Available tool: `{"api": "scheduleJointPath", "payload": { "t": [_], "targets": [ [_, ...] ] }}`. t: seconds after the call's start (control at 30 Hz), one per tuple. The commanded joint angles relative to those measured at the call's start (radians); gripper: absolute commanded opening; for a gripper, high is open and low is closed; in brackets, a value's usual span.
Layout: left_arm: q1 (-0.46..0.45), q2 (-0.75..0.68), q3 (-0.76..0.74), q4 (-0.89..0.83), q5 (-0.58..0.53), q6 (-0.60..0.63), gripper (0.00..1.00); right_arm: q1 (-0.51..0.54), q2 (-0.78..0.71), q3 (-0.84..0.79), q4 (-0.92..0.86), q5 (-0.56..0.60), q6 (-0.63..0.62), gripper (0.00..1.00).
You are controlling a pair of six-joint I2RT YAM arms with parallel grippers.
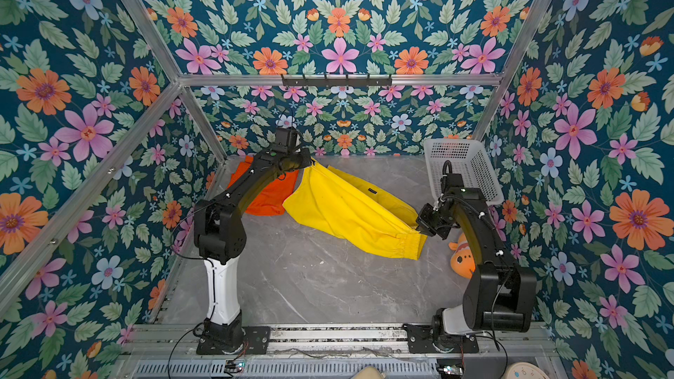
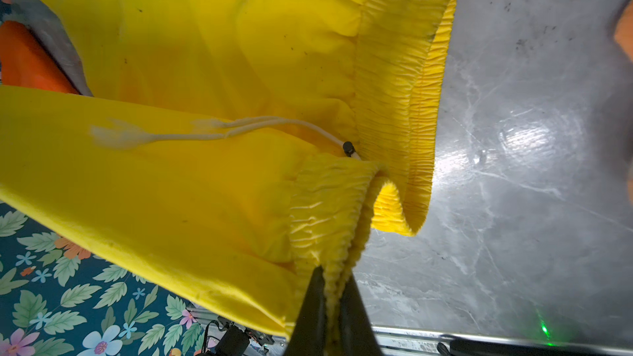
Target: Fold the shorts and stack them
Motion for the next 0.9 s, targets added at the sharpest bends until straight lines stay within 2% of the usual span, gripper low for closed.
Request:
{"api": "scheduleJointPath", "payload": {
  "t": [0.0,0.1,0.17,0.27,0.33,0.43,0.57,0.67,0.77,0.87],
  "targets": [
    [-0.001,0.042,0.026,0.074,-0.046,-0.007,0.01,-0.01,0.028,0.002,0.002,0.024,0.009,0.1],
    [-0.004,0.097,0.061,0.081,-0.037,-0.007,0.05,-0.027,0.058,0.008,0.037,0.025,0.024,0.15],
    [-0.006,0.132,0.089,0.083,-0.03,-0.008,0.11,-0.043,0.07,0.011,0.066,0.025,0.039,0.19],
    [-0.006,0.184,0.139,0.082,-0.019,-0.01,0.26,-0.069,0.078,0.014,0.111,0.026,0.067,0.29],
    [-0.007,0.205,0.165,0.084,-0.013,-0.018,0.45,-0.078,0.069,0.022,0.134,0.041,0.092,0.39],
    [-0.006,0.184,0.168,0.085,-0.011,-0.033,0.57,-0.08,0.026,0.043,0.147,0.085,0.121,0.52],
    [-0.007,0.058,0.073,0.106,-0.012,-0.009,0.59,-0.08,-0.063,0.074,0.146,0.141,0.125,0.56],
    [-0.007,-0.089,-0.11,0.179,0.057,0.036,0.57,-0.063,-0.139,0.072,0.151,0.148,0.105,0.58],
    [-0.009,-0.209,-0.31,0.263,0.138,0.059,0.55,0.027,-0.185,0.037,0.178,0.154,0.066,0.55],
    [-0.007,-0.26,-0.476,0.356,0.2,0.064,0.54,0.141,-0.185,-0.032,0.241,0.135,0.059,0.52]
  ]
}}
